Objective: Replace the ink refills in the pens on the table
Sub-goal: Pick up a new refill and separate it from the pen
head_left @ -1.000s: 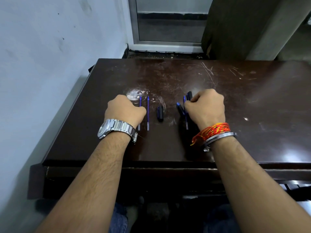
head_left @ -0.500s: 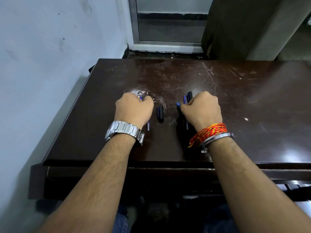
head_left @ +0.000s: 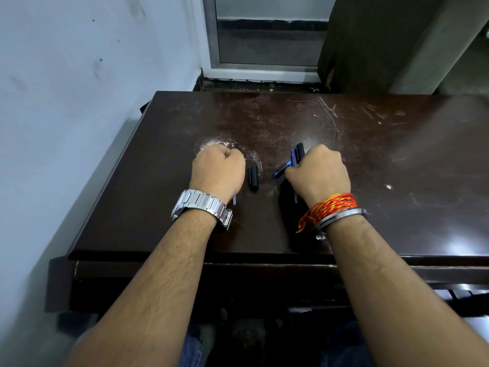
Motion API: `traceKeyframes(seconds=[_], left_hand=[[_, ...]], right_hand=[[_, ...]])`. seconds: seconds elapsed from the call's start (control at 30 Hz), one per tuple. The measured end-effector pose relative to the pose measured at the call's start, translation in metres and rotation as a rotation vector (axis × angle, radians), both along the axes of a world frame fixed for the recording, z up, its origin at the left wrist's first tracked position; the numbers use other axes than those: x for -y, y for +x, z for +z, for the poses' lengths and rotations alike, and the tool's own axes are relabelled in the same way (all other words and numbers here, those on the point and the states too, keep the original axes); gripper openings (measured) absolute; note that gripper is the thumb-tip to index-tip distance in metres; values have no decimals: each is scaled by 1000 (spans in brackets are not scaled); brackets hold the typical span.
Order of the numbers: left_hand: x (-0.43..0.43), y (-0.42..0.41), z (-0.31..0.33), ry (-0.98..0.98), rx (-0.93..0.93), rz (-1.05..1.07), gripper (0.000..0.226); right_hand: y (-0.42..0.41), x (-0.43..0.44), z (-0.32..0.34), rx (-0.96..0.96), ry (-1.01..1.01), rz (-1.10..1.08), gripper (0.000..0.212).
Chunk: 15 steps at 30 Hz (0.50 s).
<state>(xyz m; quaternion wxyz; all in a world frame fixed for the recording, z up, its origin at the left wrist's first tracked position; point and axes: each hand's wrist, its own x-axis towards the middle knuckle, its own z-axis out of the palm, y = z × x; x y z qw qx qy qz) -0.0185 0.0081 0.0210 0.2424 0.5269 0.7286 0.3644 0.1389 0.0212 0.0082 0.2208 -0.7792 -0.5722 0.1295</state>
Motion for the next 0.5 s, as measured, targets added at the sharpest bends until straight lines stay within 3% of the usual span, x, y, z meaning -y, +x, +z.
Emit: traceKeyframes(seconds=[0.5], left_hand=[[-6, 0, -14, -9, 275, -109, 37]], right_hand=[[-2, 0, 0, 40, -1, 39, 22]])
